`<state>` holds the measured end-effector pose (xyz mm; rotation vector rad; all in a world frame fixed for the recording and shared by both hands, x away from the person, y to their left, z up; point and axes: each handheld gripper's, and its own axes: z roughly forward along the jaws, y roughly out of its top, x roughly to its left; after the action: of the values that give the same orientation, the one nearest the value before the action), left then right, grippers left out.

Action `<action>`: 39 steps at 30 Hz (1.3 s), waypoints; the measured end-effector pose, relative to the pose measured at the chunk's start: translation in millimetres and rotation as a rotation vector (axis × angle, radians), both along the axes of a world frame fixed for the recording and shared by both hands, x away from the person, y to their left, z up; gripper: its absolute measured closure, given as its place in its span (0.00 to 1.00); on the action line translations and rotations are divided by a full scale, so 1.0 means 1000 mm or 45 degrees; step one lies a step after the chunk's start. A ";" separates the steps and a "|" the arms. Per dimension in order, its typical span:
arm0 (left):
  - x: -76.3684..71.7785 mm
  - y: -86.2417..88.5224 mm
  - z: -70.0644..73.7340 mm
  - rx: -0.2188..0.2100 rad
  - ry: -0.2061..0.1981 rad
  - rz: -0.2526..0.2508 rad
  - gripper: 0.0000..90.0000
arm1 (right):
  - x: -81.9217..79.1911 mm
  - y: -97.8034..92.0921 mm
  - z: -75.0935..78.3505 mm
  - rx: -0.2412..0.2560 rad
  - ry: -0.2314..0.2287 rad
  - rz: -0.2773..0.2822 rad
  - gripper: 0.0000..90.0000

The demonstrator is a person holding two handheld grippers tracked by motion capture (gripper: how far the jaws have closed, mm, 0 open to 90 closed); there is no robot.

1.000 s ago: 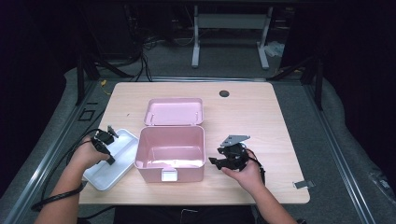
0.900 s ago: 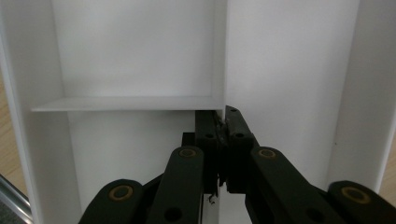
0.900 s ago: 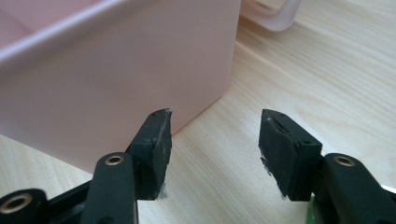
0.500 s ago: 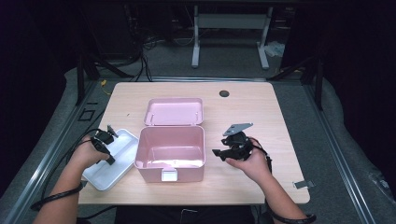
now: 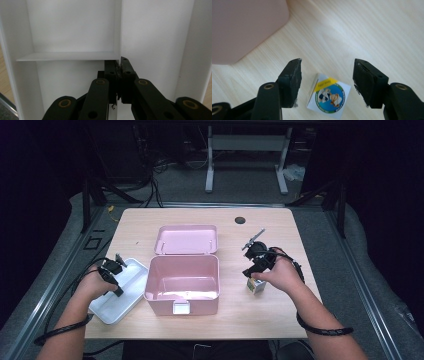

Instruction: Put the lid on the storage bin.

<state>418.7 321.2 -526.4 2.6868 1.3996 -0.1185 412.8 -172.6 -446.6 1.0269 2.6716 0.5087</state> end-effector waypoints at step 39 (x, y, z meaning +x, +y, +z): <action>-0.001 0.000 0.000 -0.006 -0.010 0.008 0.96 | 0.011 -0.011 -0.028 -0.116 0.274 -0.175 0.51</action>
<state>417.6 321.5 -526.4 2.6763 1.4037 -0.1106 424.3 -183.1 -474.4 1.2926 2.7504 0.2596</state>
